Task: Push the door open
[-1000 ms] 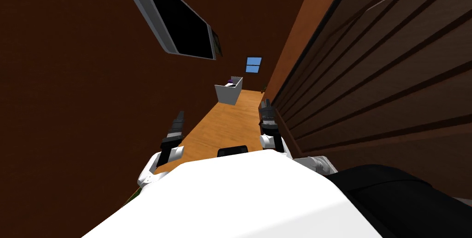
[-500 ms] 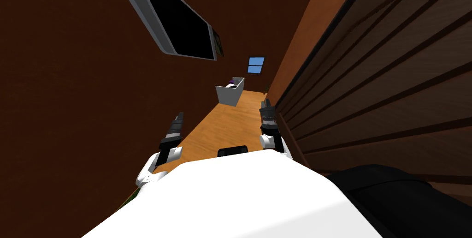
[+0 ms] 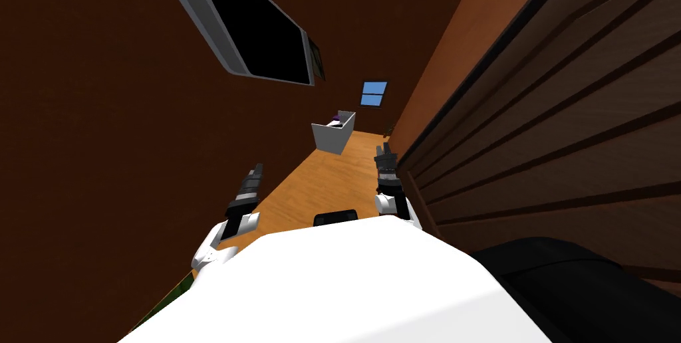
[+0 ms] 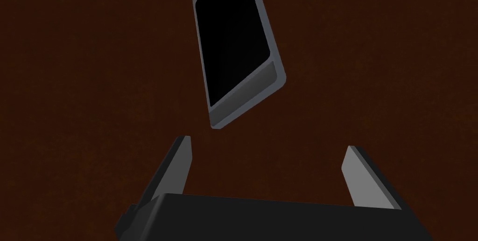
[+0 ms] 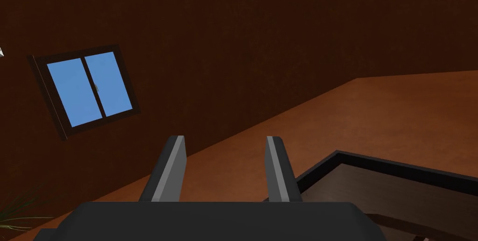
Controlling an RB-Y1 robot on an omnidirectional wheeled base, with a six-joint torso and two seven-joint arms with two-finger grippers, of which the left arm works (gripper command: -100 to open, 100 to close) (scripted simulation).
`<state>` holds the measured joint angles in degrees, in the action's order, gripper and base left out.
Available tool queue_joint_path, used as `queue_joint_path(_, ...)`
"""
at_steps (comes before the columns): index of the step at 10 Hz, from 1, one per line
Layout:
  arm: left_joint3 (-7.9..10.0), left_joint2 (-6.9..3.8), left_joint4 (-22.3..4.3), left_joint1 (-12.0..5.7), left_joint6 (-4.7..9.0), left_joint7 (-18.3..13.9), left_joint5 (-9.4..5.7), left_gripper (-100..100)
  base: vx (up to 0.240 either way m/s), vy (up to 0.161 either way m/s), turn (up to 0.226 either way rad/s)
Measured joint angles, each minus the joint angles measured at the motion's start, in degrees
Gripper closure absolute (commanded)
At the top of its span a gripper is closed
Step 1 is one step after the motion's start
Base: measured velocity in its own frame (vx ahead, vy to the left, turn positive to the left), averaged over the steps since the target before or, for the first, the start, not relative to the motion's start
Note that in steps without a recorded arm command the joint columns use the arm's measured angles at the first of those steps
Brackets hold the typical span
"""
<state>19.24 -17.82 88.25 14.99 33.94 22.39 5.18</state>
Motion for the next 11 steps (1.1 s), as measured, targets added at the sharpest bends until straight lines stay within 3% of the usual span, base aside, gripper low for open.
queue_joint_path(5, 2.25, -1.65, -5.3, -1.59, 0.21, 3.3, 0.49, -100, 0.129, -0.188, 0.084)
queue_joint_path(9, 3.46, -2.42, -8.4, -2.62, 0.38, 5.4, 0.82, -100, 0.043, -0.048, -0.038)
queue_joint_path(11, 3.57, -2.46, -8.6, -2.65, 0.37, 5.6, 0.85, -100, 0.005, -0.006, -0.004)
